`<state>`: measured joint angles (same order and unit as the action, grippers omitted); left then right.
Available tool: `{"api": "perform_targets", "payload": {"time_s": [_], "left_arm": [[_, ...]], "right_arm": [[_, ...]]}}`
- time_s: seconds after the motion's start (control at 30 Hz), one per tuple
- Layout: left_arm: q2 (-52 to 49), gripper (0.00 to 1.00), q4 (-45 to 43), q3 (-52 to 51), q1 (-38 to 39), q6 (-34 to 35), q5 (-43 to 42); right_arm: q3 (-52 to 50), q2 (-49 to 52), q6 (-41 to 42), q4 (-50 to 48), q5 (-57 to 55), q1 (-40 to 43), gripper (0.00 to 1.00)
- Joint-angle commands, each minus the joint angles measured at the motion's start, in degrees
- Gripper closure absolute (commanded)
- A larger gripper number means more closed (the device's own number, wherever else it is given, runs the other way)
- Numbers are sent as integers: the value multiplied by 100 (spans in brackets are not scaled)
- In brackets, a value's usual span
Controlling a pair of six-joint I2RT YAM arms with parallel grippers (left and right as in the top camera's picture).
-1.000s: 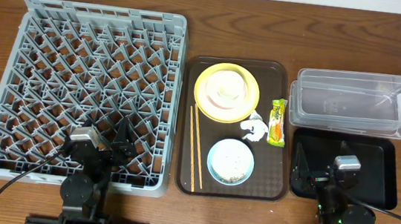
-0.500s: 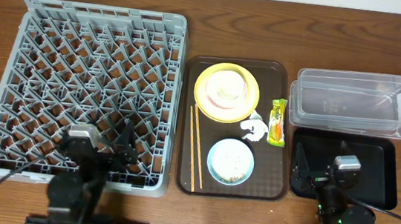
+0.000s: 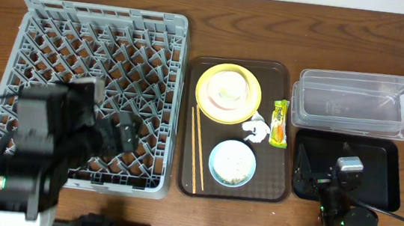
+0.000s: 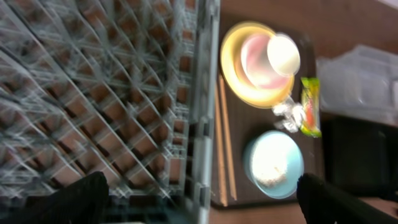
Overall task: Sort waste into correct bins and load items into the dishwasher
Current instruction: 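Raise the left gripper and swing it over the brown tray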
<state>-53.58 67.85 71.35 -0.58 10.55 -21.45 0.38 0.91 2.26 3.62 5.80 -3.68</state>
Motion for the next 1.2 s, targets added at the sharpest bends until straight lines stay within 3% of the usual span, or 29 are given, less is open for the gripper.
{"api": "perform_targets", "payload": {"time_s": [0.0, 0.03, 0.2, 0.27, 0.3, 0.6, 0.73, 0.83, 1.17], "left_arm": [[-435, 2, 289, 83, 2, 245, -863], [-560, 4, 376, 81, 4, 247, -992], [-973, 73, 542, 76, 42, 339, -841], [-1019, 88, 542, 57, 166, 581, -426], [-1019, 90, 540, 31, 267, 723, -199], [-1060, 91, 50, -352, 2052, 1731, 1676], [-1224, 83, -553, -649, 3064, 1945, 2275], [-1484, 83, -960, -852, 3630, 2028, 2715], [-2983, 83, -1421, -938, 4214, 2022, 2903]], "right_arm": [[-7, -9, -63, 22, 24, -50, 1], [-7, -9, -66, 22, 24, -50, 1], [-7, -9, -63, 22, 24, -50, 1], [-7, -9, -63, 22, 24, -50, 1], [-7, -9, -63, 22, 24, -50, 1], [-7, -9, -63, 22, 24, -50, 1], [-7, -9, -63, 22, 24, -50, 1], [-7, -9, -63, 22, 24, -50, 1], [-7, -9, -63, 22, 24, -50, 1]]}}
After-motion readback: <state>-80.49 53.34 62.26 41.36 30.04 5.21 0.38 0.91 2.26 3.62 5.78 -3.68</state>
